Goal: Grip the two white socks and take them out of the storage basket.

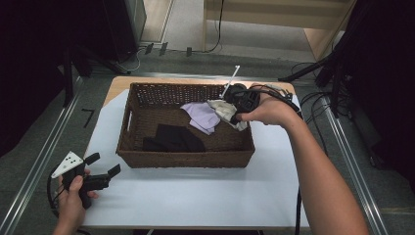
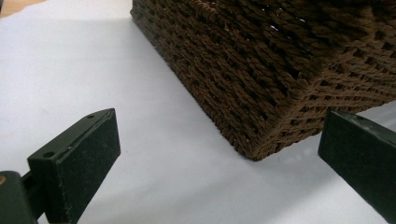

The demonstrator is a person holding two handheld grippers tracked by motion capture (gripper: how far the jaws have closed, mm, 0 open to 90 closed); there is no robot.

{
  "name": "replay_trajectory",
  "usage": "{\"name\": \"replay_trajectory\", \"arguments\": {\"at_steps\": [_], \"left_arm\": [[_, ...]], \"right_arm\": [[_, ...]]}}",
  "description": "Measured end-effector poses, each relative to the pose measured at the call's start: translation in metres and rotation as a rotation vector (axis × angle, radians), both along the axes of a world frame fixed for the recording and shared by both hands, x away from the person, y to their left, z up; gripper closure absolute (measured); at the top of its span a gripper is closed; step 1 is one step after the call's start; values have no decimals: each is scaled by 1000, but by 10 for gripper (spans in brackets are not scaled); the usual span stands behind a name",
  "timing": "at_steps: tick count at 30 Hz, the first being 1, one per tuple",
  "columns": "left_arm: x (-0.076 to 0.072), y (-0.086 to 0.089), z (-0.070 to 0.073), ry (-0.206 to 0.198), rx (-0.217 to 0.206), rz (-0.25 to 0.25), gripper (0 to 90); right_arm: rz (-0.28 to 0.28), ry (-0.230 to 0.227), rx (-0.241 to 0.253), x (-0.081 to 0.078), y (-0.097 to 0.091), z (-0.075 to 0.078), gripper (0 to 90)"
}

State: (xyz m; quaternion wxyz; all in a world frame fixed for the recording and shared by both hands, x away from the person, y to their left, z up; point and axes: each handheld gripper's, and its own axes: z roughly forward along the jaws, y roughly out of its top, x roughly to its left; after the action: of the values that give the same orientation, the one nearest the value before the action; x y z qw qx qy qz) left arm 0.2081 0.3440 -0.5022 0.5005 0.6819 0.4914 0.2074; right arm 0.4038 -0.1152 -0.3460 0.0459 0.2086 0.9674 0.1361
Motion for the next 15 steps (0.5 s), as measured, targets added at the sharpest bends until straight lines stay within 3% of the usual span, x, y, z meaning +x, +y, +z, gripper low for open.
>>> {"name": "replay_trajectory", "arguments": {"at_steps": [6, 15], "left_arm": [[0, -1, 0, 0, -3, 5, 1], [0, -1, 0, 0, -3, 5, 1]], "right_arm": [[-24, -20, 6, -1, -12, 16, 704], [-47, -26, 2, 0, -25, 22, 704]]}}
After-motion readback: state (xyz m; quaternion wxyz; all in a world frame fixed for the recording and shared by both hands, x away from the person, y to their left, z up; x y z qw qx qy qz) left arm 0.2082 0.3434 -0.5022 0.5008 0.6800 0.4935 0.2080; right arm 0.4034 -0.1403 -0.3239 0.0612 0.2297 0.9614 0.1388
